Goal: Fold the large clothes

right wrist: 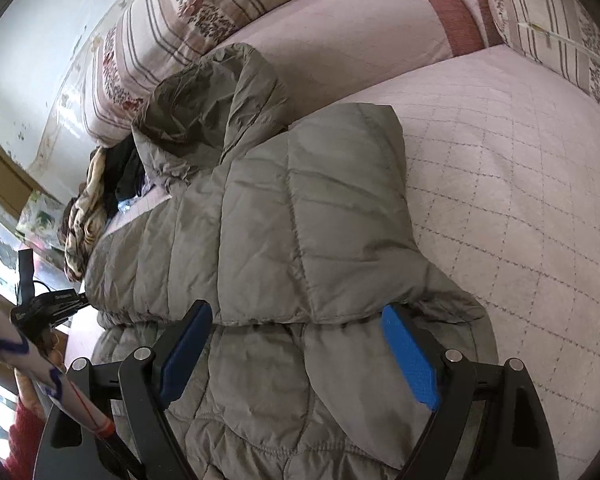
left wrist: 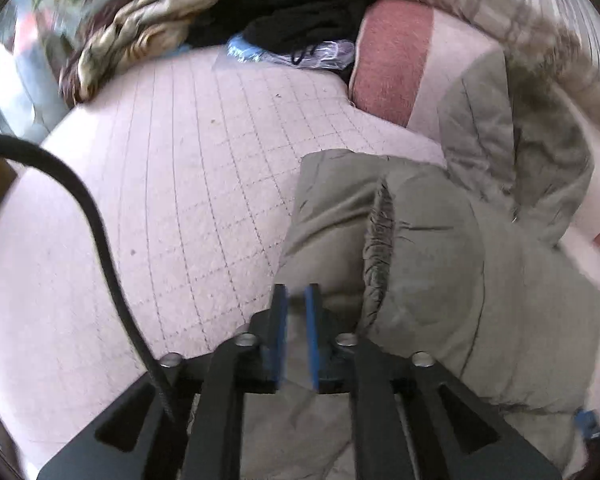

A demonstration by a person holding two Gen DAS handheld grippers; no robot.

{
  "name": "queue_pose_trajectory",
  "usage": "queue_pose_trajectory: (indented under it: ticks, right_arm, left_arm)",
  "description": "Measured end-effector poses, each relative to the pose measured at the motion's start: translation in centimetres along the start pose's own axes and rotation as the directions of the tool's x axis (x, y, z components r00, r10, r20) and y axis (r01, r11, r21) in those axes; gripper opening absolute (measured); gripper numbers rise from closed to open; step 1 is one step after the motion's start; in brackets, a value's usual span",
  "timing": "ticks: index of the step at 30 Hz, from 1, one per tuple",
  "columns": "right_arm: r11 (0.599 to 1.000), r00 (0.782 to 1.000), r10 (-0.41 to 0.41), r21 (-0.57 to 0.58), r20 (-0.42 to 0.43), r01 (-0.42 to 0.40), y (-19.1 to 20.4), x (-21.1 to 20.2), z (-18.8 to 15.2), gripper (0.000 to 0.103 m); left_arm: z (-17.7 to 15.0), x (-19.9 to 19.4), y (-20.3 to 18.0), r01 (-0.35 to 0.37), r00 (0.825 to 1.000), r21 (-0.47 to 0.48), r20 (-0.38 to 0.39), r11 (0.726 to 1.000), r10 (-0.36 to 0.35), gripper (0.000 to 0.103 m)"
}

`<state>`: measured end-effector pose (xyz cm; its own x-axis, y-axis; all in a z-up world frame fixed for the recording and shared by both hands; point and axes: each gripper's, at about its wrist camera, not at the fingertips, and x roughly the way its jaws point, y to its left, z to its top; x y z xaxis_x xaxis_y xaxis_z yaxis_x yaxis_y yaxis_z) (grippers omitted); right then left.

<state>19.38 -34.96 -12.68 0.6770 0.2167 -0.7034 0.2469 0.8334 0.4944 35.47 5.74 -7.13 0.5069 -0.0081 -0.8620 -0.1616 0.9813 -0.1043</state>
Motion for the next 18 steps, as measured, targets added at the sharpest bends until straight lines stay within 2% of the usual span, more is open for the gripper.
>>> queue_pose_trajectory:
  ticks: [1,2,3,5,8,11,13,14,17,18]
  right_arm:
    - [1.000,1.000,-0.003,-0.006,0.001,0.003,0.1,0.0,-0.1,0.091]
    - [1.000,1.000,-0.004,-0.011,0.004,0.004,0.1,0.0,-0.1,0.091]
    - [1.000,1.000,-0.002,-0.012,0.004,0.002,0.2,0.0,-0.1,0.091]
    - [1.000,1.000,-0.003,-0.011,-0.001,0.003,0.2,0.2,-0.1,0.091]
    - [1.000,1.000,-0.006,-0.013,-0.008,0.006,0.3,0.4,-0.2,0.091]
    - [1.000,1.000,-0.011,-0.021,-0.010,0.011,0.4,0.5,-0.3,0.091]
    - [1.000,1.000,-0.013,-0.022,-0.010,0.013,0.4,0.5,-0.3,0.091]
    - [1.000,1.000,-0.015,-0.021,-0.010,0.015,0.3,0.5,-0.3,0.091]
    - [1.000,1.000,-0.022,-0.013,-0.011,0.022,0.1,0.6,-0.2,0.091]
    - [1.000,1.000,-0.023,-0.009,-0.011,0.023,0.0,0.6,-0.1,0.091]
  left_arm:
    - [0.1,-0.3,0.6,0.037,0.999,-0.028,0.006,0.999,-0.037,0.039]
    - [0.2,-0.9,1.4,0.080,0.997,-0.065,0.025,0.995,-0.078,0.053]
    - [0.3,-1.2,1.8,0.111,0.993,-0.089,0.040,0.990,-0.107,0.059]
    - [0.5,-1.7,2.0,0.189,0.981,-0.121,0.057,0.974,-0.183,0.062]
    - [0.6,-1.0,1.0,0.256,0.967,-0.134,0.038,0.957,-0.253,0.073]
    - [0.5,0.8,-0.9,0.257,0.966,-0.093,-0.016,0.962,-0.259,0.074]
    - [0.0,2.2,-2.3,0.231,0.970,-0.067,-0.059,0.971,-0.235,0.074]
    - [-0.3,2.6,-2.9,0.203,0.977,-0.050,-0.062,0.978,-0.206,0.074]
    - [-0.5,2.3,-4.5,0.105,0.994,0.037,-0.042,0.994,-0.104,0.033]
    - [-0.5,2.0,-4.7,0.078,0.997,0.039,-0.031,0.996,-0.077,0.025]
